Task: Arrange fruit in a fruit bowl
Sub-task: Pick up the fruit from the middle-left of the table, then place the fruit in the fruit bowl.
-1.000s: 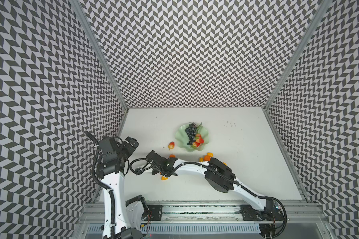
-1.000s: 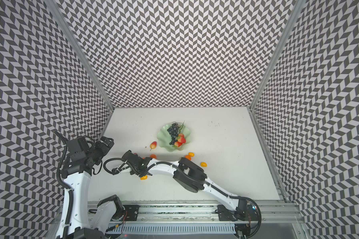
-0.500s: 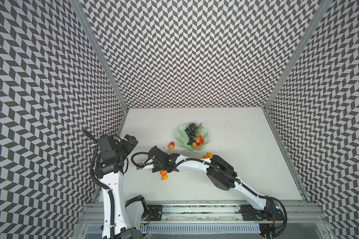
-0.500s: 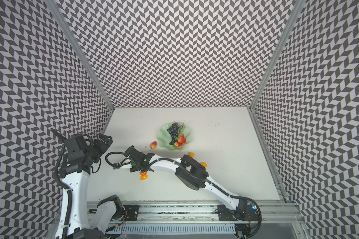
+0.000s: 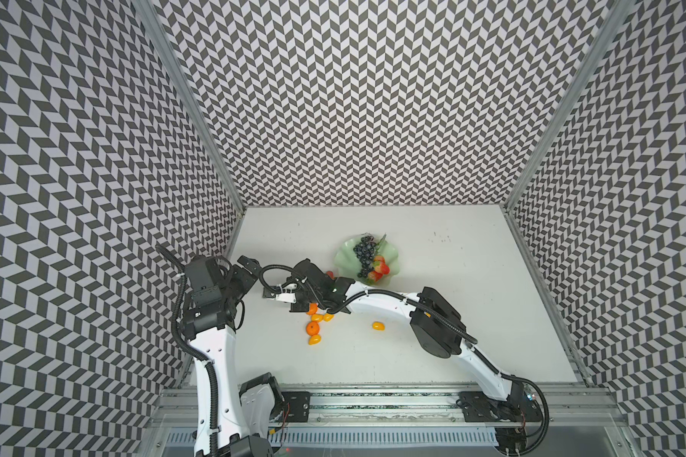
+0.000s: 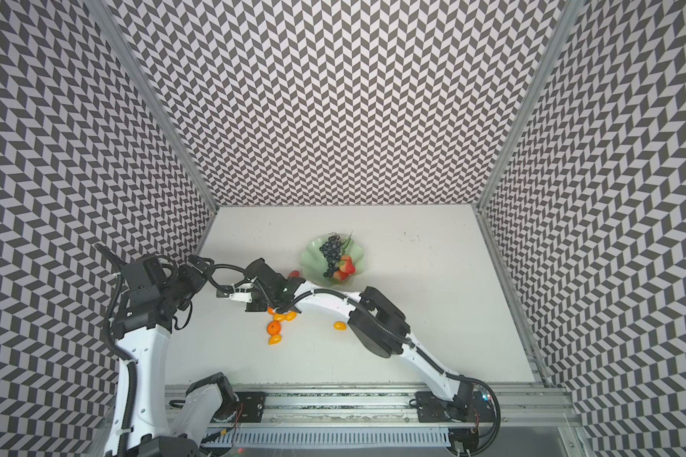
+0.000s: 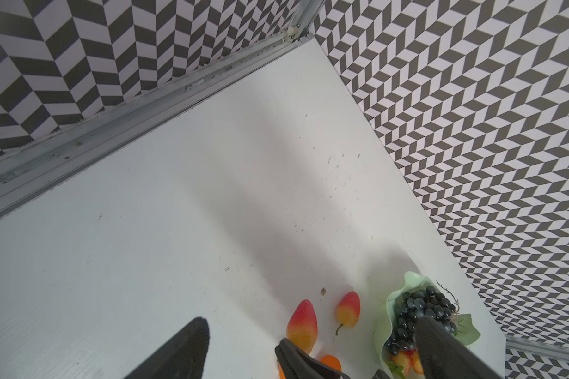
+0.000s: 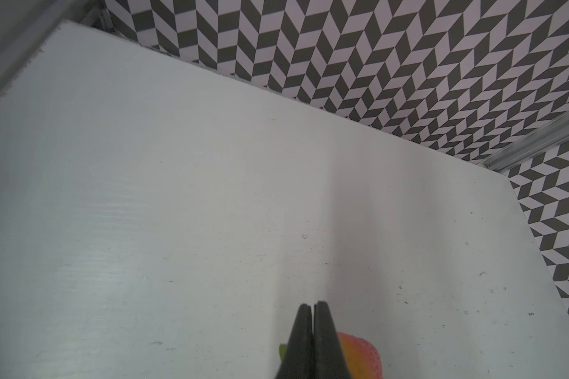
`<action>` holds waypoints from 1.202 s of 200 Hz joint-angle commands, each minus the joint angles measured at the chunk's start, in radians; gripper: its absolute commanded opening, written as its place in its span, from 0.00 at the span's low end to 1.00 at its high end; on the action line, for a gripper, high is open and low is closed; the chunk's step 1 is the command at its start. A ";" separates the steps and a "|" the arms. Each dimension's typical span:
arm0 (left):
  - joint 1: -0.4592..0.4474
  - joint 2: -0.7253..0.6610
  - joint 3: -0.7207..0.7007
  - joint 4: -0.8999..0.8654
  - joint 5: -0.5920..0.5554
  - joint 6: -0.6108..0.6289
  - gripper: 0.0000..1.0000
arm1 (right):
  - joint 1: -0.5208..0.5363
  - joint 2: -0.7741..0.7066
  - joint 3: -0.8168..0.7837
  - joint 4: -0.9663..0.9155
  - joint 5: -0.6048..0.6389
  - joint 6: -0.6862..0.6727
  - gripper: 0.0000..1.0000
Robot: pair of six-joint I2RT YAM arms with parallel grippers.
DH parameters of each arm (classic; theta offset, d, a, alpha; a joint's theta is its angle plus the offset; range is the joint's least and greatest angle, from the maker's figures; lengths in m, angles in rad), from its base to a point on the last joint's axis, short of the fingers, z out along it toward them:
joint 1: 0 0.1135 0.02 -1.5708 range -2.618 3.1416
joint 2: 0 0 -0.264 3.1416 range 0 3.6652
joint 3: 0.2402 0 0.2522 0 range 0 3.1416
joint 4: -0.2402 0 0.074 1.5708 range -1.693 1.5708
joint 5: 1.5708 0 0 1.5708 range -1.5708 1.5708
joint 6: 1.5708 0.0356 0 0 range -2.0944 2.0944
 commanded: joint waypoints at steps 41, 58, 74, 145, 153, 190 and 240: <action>-0.114 -0.049 0.003 0.193 0.155 0.058 1.00 | -0.081 -0.286 -0.288 0.291 -0.107 0.307 0.00; -0.180 -0.047 -0.011 0.246 0.167 0.055 1.00 | -0.100 -0.372 -0.379 0.320 -0.085 0.351 0.00; -0.256 -0.039 -0.029 0.297 0.165 0.040 1.00 | -0.123 -0.461 -0.489 0.354 -0.055 0.396 0.00; -0.654 0.064 -0.161 0.602 0.064 -0.076 1.00 | -0.191 -0.788 -0.902 0.425 0.212 0.395 0.00; -0.690 0.088 -0.170 0.630 0.053 -0.084 1.00 | -0.198 -0.806 -0.921 0.400 0.214 0.374 0.00; -0.799 0.205 -0.186 0.747 0.023 -0.099 1.00 | -0.273 -0.848 -0.974 0.348 0.204 0.339 0.00; -0.836 0.338 -0.182 0.861 0.047 -0.106 1.00 | -0.386 -0.793 -0.974 0.375 0.142 0.277 0.00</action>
